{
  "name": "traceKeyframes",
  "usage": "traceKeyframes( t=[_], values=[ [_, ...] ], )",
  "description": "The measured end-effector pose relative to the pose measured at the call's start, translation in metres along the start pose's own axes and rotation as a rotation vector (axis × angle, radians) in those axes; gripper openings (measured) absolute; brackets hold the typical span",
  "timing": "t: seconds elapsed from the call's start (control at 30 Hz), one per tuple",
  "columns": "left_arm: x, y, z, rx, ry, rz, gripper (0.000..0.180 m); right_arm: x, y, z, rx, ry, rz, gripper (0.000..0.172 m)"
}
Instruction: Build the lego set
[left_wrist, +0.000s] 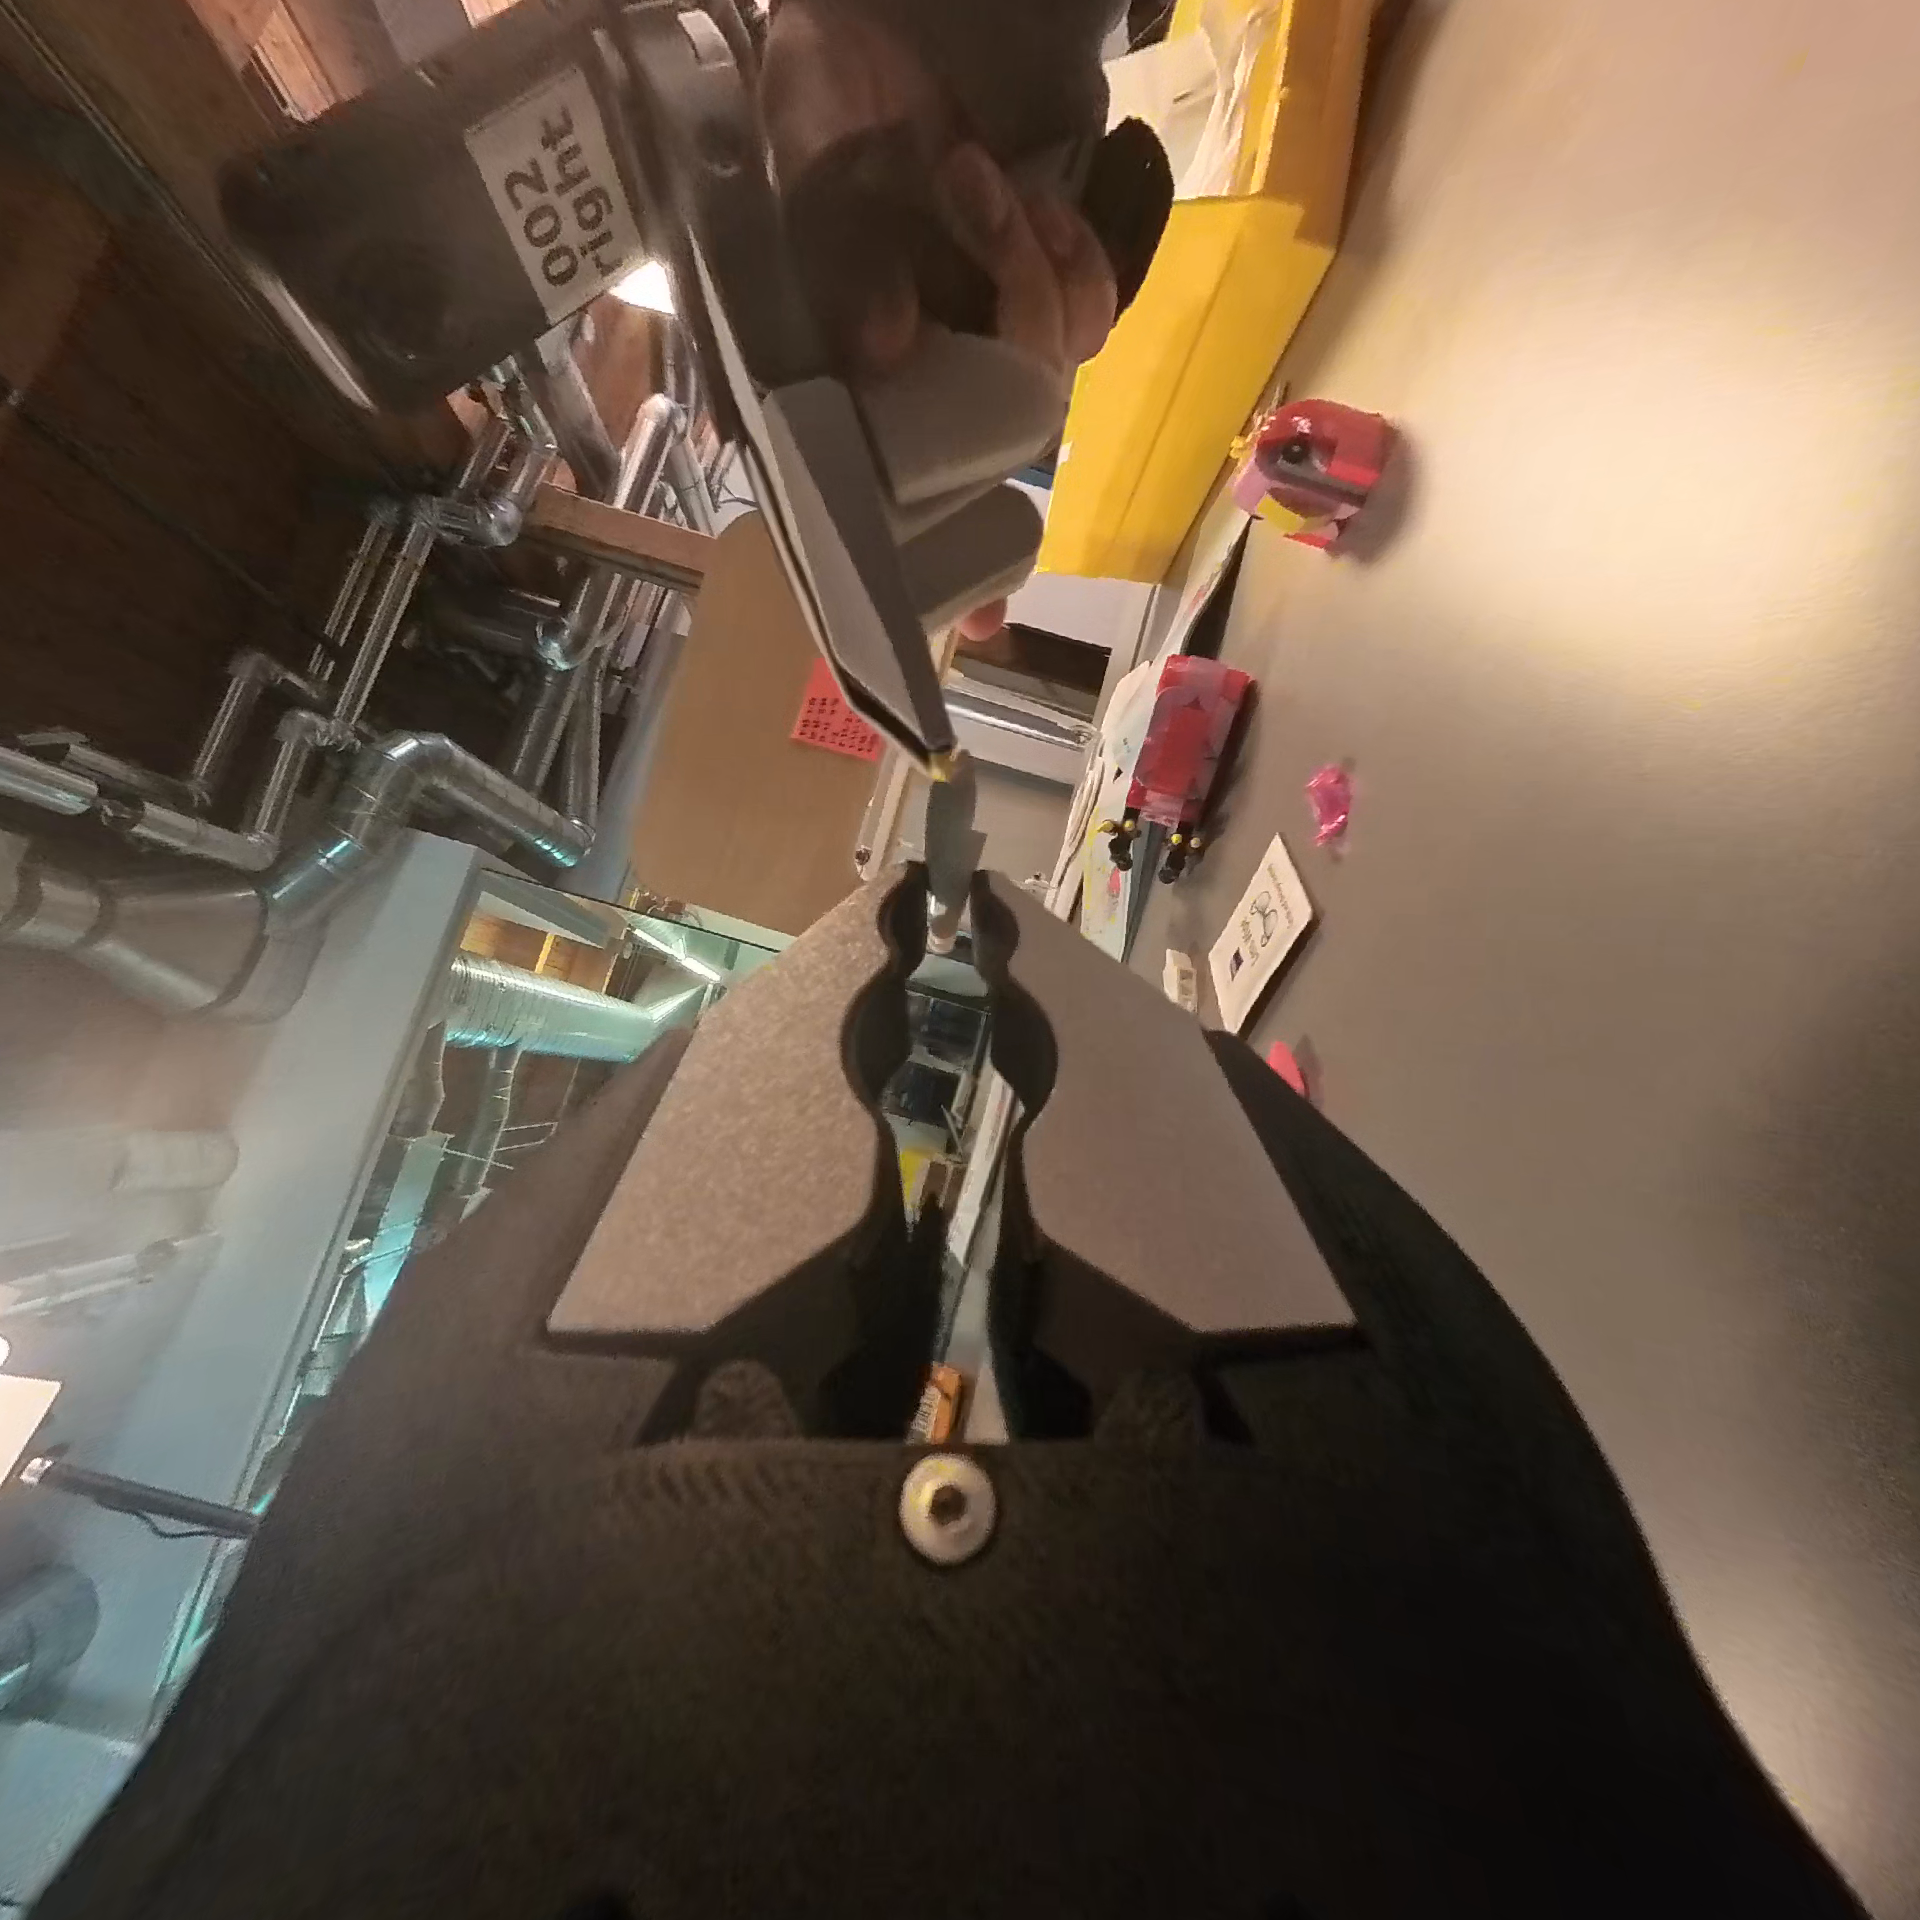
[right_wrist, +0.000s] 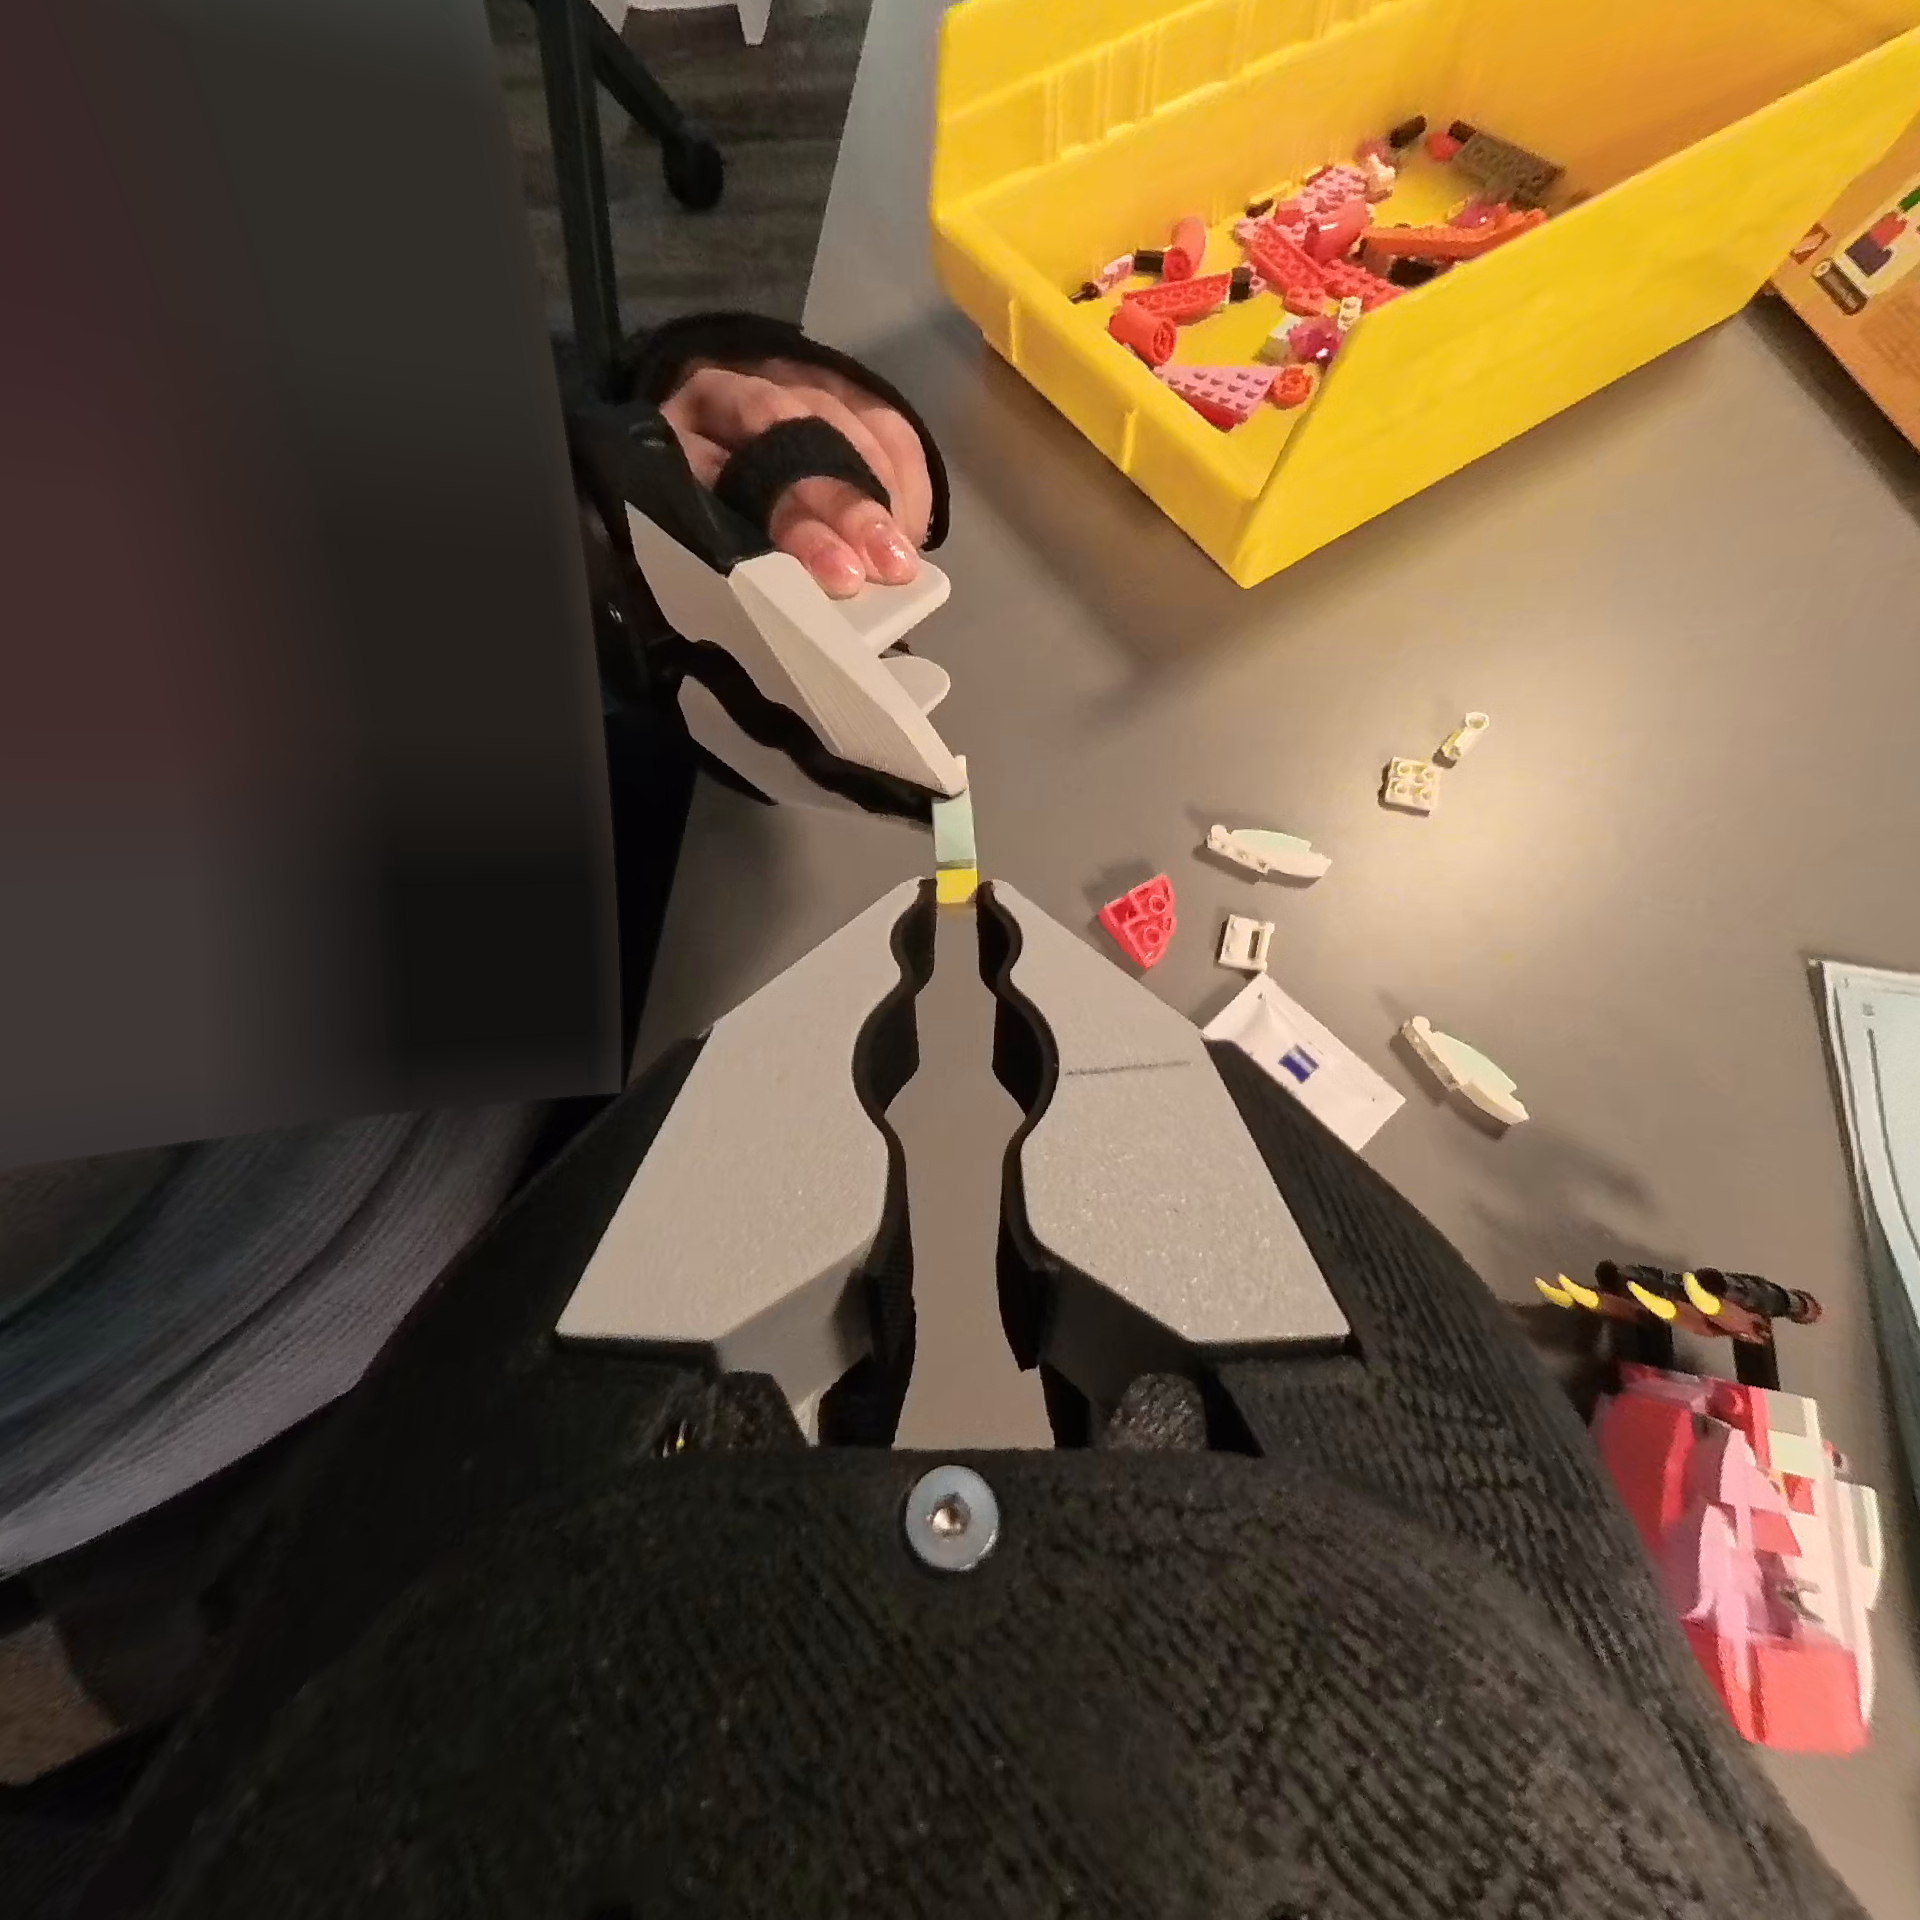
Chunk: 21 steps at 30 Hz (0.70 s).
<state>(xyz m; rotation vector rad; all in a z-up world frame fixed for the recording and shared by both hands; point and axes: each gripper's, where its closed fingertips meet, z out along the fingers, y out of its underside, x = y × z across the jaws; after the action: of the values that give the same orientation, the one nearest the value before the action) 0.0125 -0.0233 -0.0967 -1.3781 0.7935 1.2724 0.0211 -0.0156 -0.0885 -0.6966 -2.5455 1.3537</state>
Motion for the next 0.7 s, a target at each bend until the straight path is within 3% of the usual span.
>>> traceKeyframes(
  t=[0.37,0.7],
  values=[
    [-0.0078,0.0009,-0.002,-0.003,-0.041,-0.01,0.007,0.0004,-0.0088,0.0009,-0.045,0.002,0.068,0.007],
    [-0.0063,-0.0029,-0.003,0.015,-0.038,0.004,0.007,-0.0045,-0.0063,-0.0005,-0.071,-0.028,-0.003,0.007]
  ],
)
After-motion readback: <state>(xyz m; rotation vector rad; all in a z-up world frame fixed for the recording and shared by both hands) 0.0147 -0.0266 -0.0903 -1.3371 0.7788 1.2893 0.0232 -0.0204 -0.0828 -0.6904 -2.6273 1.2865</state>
